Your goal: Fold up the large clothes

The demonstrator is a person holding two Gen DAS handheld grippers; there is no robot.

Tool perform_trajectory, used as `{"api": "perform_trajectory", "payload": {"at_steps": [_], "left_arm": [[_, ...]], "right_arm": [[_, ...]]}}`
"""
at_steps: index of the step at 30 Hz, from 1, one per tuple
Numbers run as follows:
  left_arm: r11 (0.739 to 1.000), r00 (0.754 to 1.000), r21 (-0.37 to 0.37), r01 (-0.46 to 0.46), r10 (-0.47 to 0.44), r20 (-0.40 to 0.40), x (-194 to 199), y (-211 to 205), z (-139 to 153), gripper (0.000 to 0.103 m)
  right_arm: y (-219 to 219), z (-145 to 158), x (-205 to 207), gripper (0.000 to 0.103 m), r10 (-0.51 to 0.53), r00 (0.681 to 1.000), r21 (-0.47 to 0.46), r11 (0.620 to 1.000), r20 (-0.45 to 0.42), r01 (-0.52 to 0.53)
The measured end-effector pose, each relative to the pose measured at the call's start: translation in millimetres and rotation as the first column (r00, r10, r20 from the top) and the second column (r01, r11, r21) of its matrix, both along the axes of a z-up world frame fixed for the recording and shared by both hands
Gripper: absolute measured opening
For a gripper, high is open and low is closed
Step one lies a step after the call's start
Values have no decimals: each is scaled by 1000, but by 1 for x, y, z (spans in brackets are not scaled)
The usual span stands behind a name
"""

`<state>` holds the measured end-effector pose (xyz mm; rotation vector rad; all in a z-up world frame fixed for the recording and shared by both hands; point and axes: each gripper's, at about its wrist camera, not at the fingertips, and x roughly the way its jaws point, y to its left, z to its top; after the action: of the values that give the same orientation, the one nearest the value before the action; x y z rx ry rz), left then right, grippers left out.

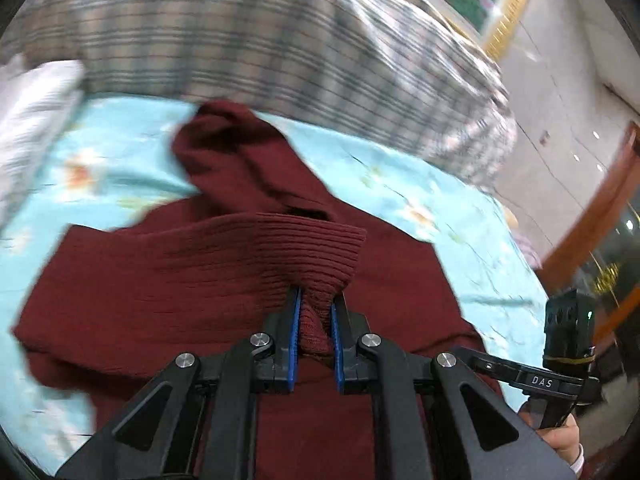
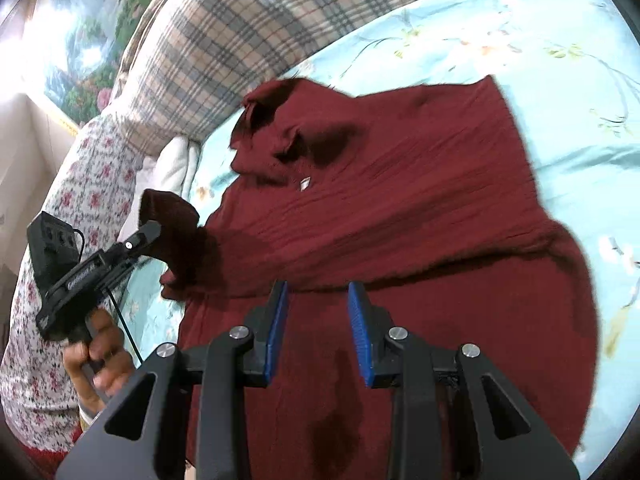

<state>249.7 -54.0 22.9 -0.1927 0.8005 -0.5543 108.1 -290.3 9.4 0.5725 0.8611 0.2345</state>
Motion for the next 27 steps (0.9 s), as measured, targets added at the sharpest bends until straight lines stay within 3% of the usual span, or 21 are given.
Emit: {"api": "perform_trajectory", "payload": {"at_steps": [5,9,14,16,20,22,25,27], "left_arm": [[995,993,-21,96,-97,-59,11,-72,-28,12],[991,986,9,136,-134,-100,26,-112,-58,12],[984,971,56,168,-156,-179,32,-131,-92,20],[984,968,39,173,-163,-191,28,-125,-95,32],[989,975,49,142,-131,-178,9,-94,-85,64],[994,987,81,78,-66,-146,-4,-66,-76,68],[993,992,111,-45,58,-115,-20,-8,-68,69],[976,982,154,-152,167,-90,-27,35,-66,69]], "right_arm": [[-27,4,-11,32,-59,998,5,998,14,59],[-48,2,-13,32,-102,995,15,995,5,102],[-55,-3,-6,32,-109,994,20,994,-5,109],[-51,-4,0,32,-98,995,21,995,-7,98],[-40,-11,18,36,-57,998,27,998,-26,57],[-33,-16,28,50,-38,999,29,999,-35,39],[-23,-22,47,50,-10,999,3,1000,-49,10],[-17,-27,59,50,-11,998,-23,1000,-67,9]]}}
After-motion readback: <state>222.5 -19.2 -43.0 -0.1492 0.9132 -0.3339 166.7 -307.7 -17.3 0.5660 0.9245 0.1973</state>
